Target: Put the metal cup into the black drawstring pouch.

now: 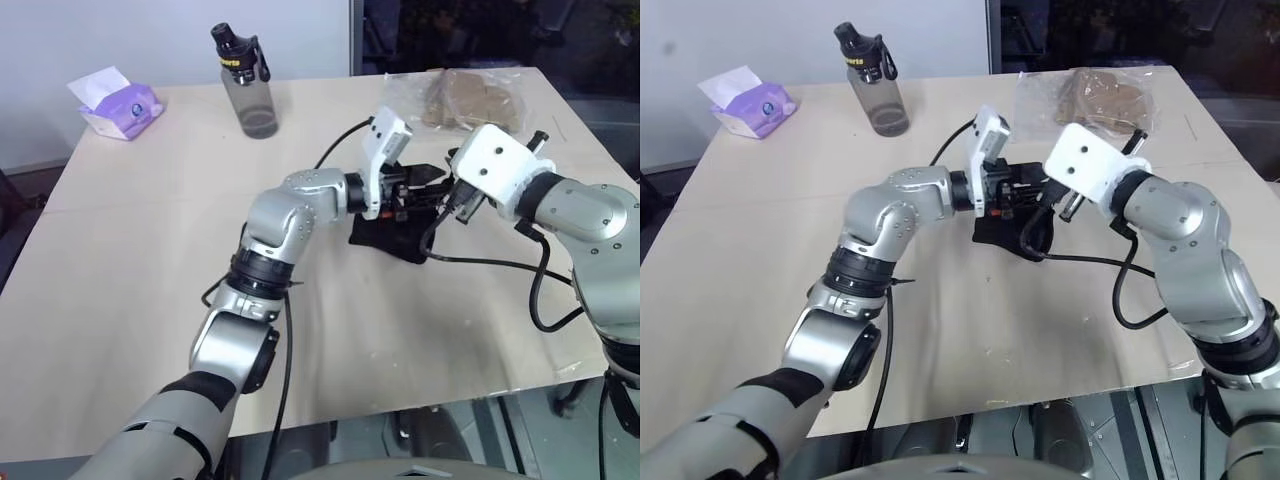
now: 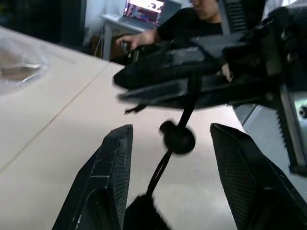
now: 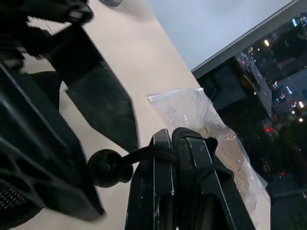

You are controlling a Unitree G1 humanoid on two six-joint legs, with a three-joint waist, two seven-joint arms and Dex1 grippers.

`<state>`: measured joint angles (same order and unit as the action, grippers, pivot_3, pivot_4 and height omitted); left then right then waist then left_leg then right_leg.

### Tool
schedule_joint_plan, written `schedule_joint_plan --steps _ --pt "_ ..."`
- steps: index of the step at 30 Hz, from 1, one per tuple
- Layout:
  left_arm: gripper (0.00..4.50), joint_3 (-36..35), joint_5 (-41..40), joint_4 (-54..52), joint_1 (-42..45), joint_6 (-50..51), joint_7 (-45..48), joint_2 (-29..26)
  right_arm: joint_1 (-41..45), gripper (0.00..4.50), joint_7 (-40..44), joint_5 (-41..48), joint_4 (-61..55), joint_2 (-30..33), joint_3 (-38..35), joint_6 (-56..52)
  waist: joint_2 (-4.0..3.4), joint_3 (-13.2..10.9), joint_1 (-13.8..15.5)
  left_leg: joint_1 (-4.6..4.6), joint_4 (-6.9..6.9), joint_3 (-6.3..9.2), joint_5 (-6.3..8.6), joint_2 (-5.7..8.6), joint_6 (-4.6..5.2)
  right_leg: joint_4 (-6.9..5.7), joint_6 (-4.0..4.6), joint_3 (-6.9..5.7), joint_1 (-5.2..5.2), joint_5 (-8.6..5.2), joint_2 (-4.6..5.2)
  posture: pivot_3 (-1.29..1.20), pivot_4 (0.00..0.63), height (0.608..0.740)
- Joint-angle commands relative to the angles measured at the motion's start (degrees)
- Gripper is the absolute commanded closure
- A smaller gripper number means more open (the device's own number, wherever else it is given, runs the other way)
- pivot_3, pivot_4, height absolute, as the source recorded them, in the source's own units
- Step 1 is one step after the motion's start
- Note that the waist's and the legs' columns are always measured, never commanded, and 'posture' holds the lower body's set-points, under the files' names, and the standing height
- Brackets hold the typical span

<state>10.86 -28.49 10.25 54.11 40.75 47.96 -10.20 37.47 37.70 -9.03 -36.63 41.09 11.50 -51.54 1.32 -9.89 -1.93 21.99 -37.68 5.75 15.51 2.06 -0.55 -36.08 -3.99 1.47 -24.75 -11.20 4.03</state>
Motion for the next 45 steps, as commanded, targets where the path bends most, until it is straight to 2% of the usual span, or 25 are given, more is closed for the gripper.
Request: schedule_joint_plan --steps 1,4,5,6,10,12,15,21,24,27,28,32,33,36,37,40,41,42,43,44,45 --pt "1.9 -0.1 1.1 1.1 2.4 -2.4 0.9 1.6 1.1 4.5 -0.2 -0.4 -3.2 0.9 -0.4 -1.3 0.0 0.0 0.0 0.0 0.0 0.0 0.0 0.0 0.0 0.0 0.0 0.0 0.0 0.0 0.0 0.0 0.15 0.74" --pt "1.9 0.3 2.1 2.5 3.0 -4.0 2.0 2.4 1.0 4.5 -0.4 -0.3 -3.7 1.1 -0.5 -2.1 0.0 0.0 0.0 0.0 0.0 0.0 0.0 0.0 0.0 0.0 0.0 0.0 0.0 0.0 0.0 0.0 0.15 0.74" --pt "2.39 0.2 2.4 3.0 3.2 -4.4 1.8 2.8 0.9 4.5 -0.4 -0.3 -3.8 1.2 -0.5 -2.3 0.0 0.0 0.0 -0.01 0.0 0.0 0.0 0.0 0.0 0.0 0.0 0.0 0.0 0.0 0.0 0.0 0.15 0.74" --pt "2.61 0.0 2.3 3.4 3.3 -4.4 2.2 3.2 0.9 4.5 -0.5 -0.2 -4.0 1.3 -0.5 -2.6 0.0 0.0 0.0 -0.01 0.0 -0.01 0.0 0.0 0.0 0.0 0.0 0.0 0.0 0.0 0.0 0.0 0.15 0.74" --pt "4.28 0.3 2.8 4.1 3.7 -4.1 3.1 3.7 0.6 4.5 -0.8 -0.2 -4.5 1.4 -0.8 -3.6 0.0 0.0 0.0 0.0 0.0 0.0 0.0 0.0 0.01 0.0 0.0 0.0 0.0 0.0 0.0 0.0 0.15 0.74" --pt "4.3 1.5 4.6 5.2 3.4 -4.4 3.2 3.3 0.0 4.5 -1.2 -0.1 -4.6 1.6 -2.0 -4.2 0.0 0.0 0.0 0.0 0.0 0.0 0.0 0.0 0.01 0.0 0.0 0.0 0.0 0.0 0.0 0.0 0.15 0.74" --pt "4.3 5.0 10.1 8.9 1.6 -6.2 3.2 1.0 -1.7 4.5 -3.9 0.6 -2.7 -0.1 -9.3 -7.0 0.0 0.0 0.1 -0.01 0.0 0.01 0.0 0.0 0.01 -0.01 0.0 -0.02 0.02 0.0 -0.01 0.0 0.15 0.74" --pt "4.3 7.5 16.7 9.3 -3.4 -8.2 4.3 -7.7 -11.9 4.5 -8.4 -0.1 6.5 2.0 -22.4 -2.2 0.0 0.0 0.4 -0.01 0.01 -0.03 0.01 -0.02 0.02 -0.01 0.0 0.0 0.02 0.0 -0.01 0.0 0.15 0.74" --pt "4.3 8.7 21.1 10.1 -4.1 -10.1 3.1 -12.5 -16.7 4.5 -9.2 1.6 8.1 1.0 -23.3 2.0 -0.05 0.0 0.2 -0.02 0.02 -0.13 0.01 -0.04 0.02 -0.03 0.0 0.06 -0.02 0.0 -0.01 0.0 0.15 0.74" --pt "4.3 9.3 23.9 8.8 -4.1 -11.9 1.8 -15.3 -19.7 4.5 -10.4 4.6 8.7 -3.5 -22.5 4.9 -0.05 0.0 -0.2 -0.09 0.01 -0.2 0.01 -0.05 0.04 -0.12 -0.01 0.13 -0.01 0.0 -0.02 0.0 0.15 0.74" --pt "4.3 9.4 24.0 8.0 -4.4 -12.0 2.0 -15.5 -20.3 4.5 -10.6 5.5 8.9 -4.8 -22.4 5.6 -0.05 0.0 -0.2 -0.1 -0.02 -0.19 0.01 -0.04 0.04 -0.14 -0.01 0.12 0.0 0.0 -0.02 0.0 0.15 0.74" --pt "4.3 6.4 19.1 3.6 -8.7 -11.6 0.7 -10.3 -23.8 4.5 -9.9 11.6 8.8 -12.2 -21.1 8.3 -0.07 0.0 0.0 -0.18 -0.04 -0.16 0.01 -0.06 0.04 -0.18 -0.01 0.11 0.09 0.0 -0.03 0.0 0.15 0.74" --pt "3.25 6.3 19.1 3.3 -9.6 -12.3 0.6 -9.7 -24.9 4.5 -9.6 12.5 8.7 -13.0 -20.8 9.1 -0.07 0.0 0.1 -0.16 -0.06 -0.15 0.02 -0.05 0.04 -0.17 -0.01 0.1 0.09 0.0 -0.02 0.0 0.15 0.74" --pt "1.96 3.7 17.7 0.6 -12.0 -12.7 -0.9 -8.0 -29.0 3.62 -8.9 15.1 7.7 -14.5 -20.8 9.7 -0.07 0.0 0.3 -0.09 -0.26 -0.12 0.03 -0.05 0.06 -0.21 -0.02 0.06 0.11 0.0 -0.02 0.0 0.15 0.74" --pt "1.28 2.7 17.3 -0.8 -12.7 -13.2 -1.3 -7.8 -30.7 2.99 -8.8 15.4 7.0 -14.3 -20.9 10.1 -0.07 0.0 0.4 -0.11 -0.31 -0.12 0.03 -0.05 0.07 -0.27 -0.01 0.06 0.13 0.0 -0.02 0.0 0.15 0.74" --pt "0.02 -2.3 16.3 -4.4 -14.5 -15.4 -5.7 -7.0 -36.2 1.67 -8.8 16.5 3.6 -13.3 -23.6 10.5 -0.08 0.0 0.4 -0.17 -0.36 -0.1 0.16 -0.06 0.29 -0.4 -0.01 0.06 0.15 -0.01 -0.04 0.0 0.15 0.74" --pt "0.0 -4.1 15.7 -5.1 -14.9 -16.2 -7.0 -6.6 -37.8 1.6 -9.0 16.6 2.4 -13.1 -24.5 10.8 -0.08 0.0 0.3 -0.17 -0.37 -0.1 0.16 -0.07 0.29 -0.42 -0.01 0.06 0.15 -0.01 -0.04 0.0 0.15 0.74" --pt "0.0 -6.2 15.8 -5.7 -15.3 -17.5 -9.7 -6.0 -39.5 0.87 -8.9 17.1 1.0 -13.0 -25.7 11.1 -0.09 0.0 0.2 -0.17 -0.41 -0.11 0.17 -0.08 0.29 -0.43 -0.01 0.06 0.15 -0.01 -0.06 0.0 0.15 0.74" --pt "0.0 -8.3 16.8 -6.3 -15.7 -19.8 -13.5 -5.4 -41.5 0.81 -8.4 17.7 -0.8 -13.0 -26.9 12.1 -0.09 0.0 0.5 -0.18 -0.47 -0.16 0.16 -0.07 0.3 -0.47 -0.02 0.1 0.15 0.0 -0.05 0.0 0.15 0.74" --pt "0.0 -10.4 16.5 -7.1 -16.0 -20.2 -15.6 -5.1 -43.7 0.32 -7.8 18.7 -2.8 -13.1 -28.2 13.2 -0.09 0.0 0.8 -0.19 -0.54 -0.09 0.18 -0.07 0.31 -0.48 -0.02 0.06 0.22 -0.01 -0.05 0.0 0.15 0.74" --pt "0.0 -12.7 16.5 -7.4 -16.0 -21.8 -17.9 -4.9 -45.5 0.32 -7.5 20.0 -4.8 -13.7 -29.7 13.9 -0.09 0.0 1.0 -0.21 -0.55 -0.1 0.18 -0.07 0.31 -0.48 -0.02 0.06 0.23 -0.01 -0.04 0.0 0.15 0.74"
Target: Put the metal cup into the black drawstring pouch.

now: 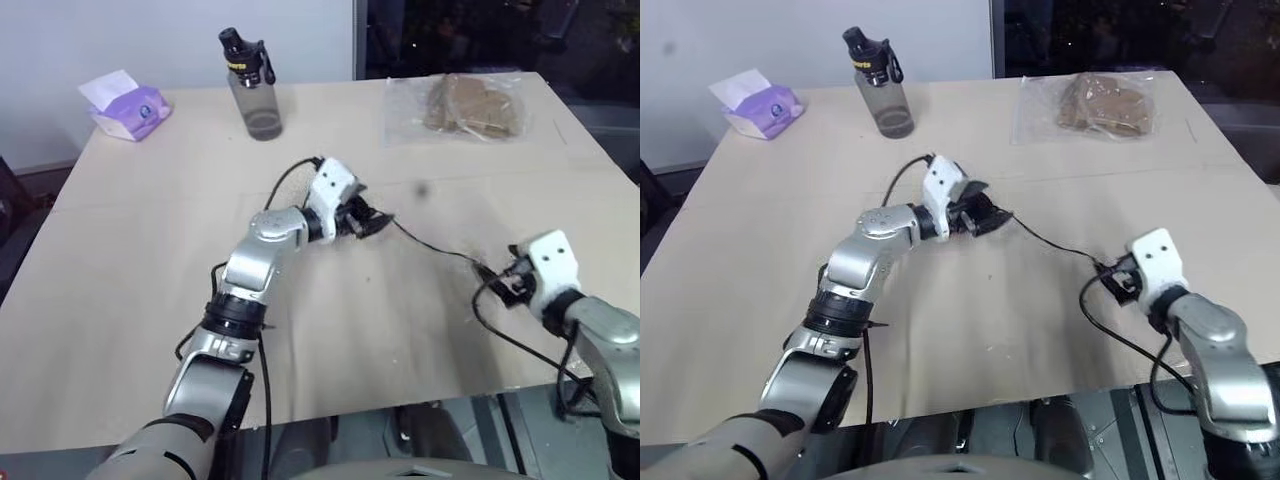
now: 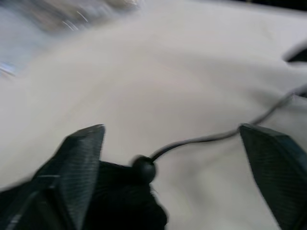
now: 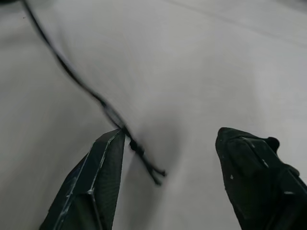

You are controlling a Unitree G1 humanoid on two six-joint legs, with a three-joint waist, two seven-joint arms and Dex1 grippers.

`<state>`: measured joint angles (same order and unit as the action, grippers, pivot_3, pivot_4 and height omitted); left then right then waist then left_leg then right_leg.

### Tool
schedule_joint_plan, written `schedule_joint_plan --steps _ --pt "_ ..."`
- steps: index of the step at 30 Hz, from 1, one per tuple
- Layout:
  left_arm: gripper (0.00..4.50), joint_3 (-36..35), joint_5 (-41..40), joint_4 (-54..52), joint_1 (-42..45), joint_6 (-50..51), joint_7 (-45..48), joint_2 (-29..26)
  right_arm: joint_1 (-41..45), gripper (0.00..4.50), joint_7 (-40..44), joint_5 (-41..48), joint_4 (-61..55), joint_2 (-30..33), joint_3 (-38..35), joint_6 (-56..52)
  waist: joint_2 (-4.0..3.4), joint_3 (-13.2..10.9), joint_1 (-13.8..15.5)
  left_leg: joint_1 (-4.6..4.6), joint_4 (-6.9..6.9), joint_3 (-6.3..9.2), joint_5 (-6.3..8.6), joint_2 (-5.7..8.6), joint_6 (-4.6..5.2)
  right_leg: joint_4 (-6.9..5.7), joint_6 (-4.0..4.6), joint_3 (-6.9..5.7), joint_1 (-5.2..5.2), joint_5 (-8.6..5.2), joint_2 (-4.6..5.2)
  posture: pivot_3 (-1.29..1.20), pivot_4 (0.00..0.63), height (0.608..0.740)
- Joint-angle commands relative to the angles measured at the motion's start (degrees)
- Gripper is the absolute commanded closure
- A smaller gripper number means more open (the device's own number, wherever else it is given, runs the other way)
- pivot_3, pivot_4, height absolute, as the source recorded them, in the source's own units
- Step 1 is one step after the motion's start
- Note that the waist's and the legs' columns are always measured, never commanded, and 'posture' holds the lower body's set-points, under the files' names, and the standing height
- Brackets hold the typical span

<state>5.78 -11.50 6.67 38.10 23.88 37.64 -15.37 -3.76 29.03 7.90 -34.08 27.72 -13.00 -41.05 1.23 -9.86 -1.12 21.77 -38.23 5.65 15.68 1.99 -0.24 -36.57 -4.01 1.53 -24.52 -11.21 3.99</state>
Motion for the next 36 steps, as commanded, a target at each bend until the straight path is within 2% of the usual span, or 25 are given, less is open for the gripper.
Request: schedule_joint_plan --steps 1,4,5,10,11,13,14,18,21,23,29,36 --pt "0.0 -9.6 0.1 -3.8 -0.1 -7.0 -10.3 0.2 -5.6 0.32 1.1 4.2 -9.1 -1.0 -6.6 4.4 0.01 0.0 0.2 0.01 0.0 0.03 0.0 -0.02 0.0 0.0 0.0 -0.02 0.0 0.0 -0.01 0.0 0.15 0.74" --pt "0.0 -14.5 -1.2 -3.6 -0.4 -8.8 -13.7 -0.4 -8.7 0.32 1.2 8.2 -12.8 -2.6 -10.3 5.6 0.01 0.0 0.2 -0.03 -0.01 -0.01 0.0 -0.04 -0.01 -0.04 0.0 0.01 0.0 0.0 -0.02 0.0 0.15 0.74" --pt "0.0 -15.8 -1.9 -3.8 -0.7 -8.4 -14.4 -0.7 -9.8 0.15 1.5 9.5 -13.6 -2.8 -11.3 5.7 0.03 0.0 0.3 -0.03 -0.03 -0.01 0.0 -0.03 -0.01 -0.03 0.0 0.0 0.03 0.0 -0.02 0.0 0.15 0.74" --pt "0.0 -20.4 -2.7 -6.2 -4.1 -6.3 -16.5 -4.2 -17.1 0.15 3.5 13.3 -15.6 -2.5 -15.5 7.9 0.03 0.0 0.5 -0.18 -0.06 0.11 0.03 -0.01 0.05 0.15 -0.01 -0.14 0.37 0.0 -0.01 0.0 0.15 0.74" --pt "0.0 -21.1 -3.9 -7.1 -5.3 -4.6 -15.7 -5.3 -18.7 0.15 4.1 13.9 -15.6 -2.5 -16.5 8.5 0.03 0.0 0.5 -0.18 -0.06 0.14 0.04 -0.02 0.06 0.15 -0.01 -0.16 0.38 -0.01 -0.02 0.0 0.15 0.74" --pt "0.0 -22.5 -14.4 -11.9 -11.2 2.9 -4.1 -9.3 -21.9 0.15 5.0 13.3 -15.0 -2.2 -17.7 10.9 0.01 0.0 0.2 -0.18 -0.06 0.14 0.04 -0.02 0.06 0.16 -0.01 -0.16 0.39 -0.01 -0.02 0.0 0.15 0.74" --pt "0.0 -22.9 -16.6 -14.4 -14.3 4.2 -1.4 -10.8 -23.1 0.15 5.5 13.6 -14.7 -2.2 -18.1 11.9 -0.02 0.0 0.1 -0.19 -0.04 0.09 0.05 -0.04 0.06 0.16 0.0 -0.15 0.38 -0.01 -0.02 0.0 0.15 0.74" --pt "0.0 -24.6 -21.4 -22.3 -24.0 6.5 2.0 -14.5 -26.9 0.15 7.7 14.5 -13.0 -2.3 -19.9 16.1 -0.02 0.0 0.3 -0.27 0.0 0.0 0.1 -0.15 0.12 0.2 0.0 -0.13 0.41 -0.02 -0.03 0.0 0.15 0.74" --pt "0.0 -26.6 -24.9 -27.3 -31.0 8.8 3.6 -16.6 -31.3 0.15 12.8 16.0 -10.5 -1.3 -21.3 19.8 -0.03 0.0 0.5 -0.27 -0.01 0.02 0.1 -0.22 0.13 0.29 0.0 -0.15 0.48 -0.03 -0.05 0.0 0.15 0.74" --pt "0.0 -27.2 -24.6 -30.3 -35.6 8.9 3.5 -17.8 -33.1 0.15 14.7 15.7 -8.9 -0.6 -22.0 22.4 -0.04 0.0 0.5 -0.54 0.01 0.06 0.12 -0.26 0.15 0.42 -0.02 -0.23 0.85 -0.11 -0.05 0.0 0.15 0.74" --pt "0.0 -30.1 -24.6 -35.4 -47.2 7.1 3.6 -18.7 -33.1 0.15 15.4 16.2 -6.4 1.1 -22.7 25.1 0.01 0.0 0.4 -0.89 0.04 -0.25 0.18 -0.42 0.25 0.57 -0.01 -0.01 1.12 -0.34 -0.02 0.0 0.15 0.74" --pt "0.0 -29.2 -24.1 -39.2 -53.6 5.5 3.2 -17.7 -28.3 0.15 14.2 17.4 -5.4 4.1 -21.6 23.1 0.0 0.0 0.5 -0.91 0.05 -0.35 0.2 -0.53 0.26 0.59 -0.01 -0.01 1.12 -0.34 -0.05 0.0 0.15 0.74"
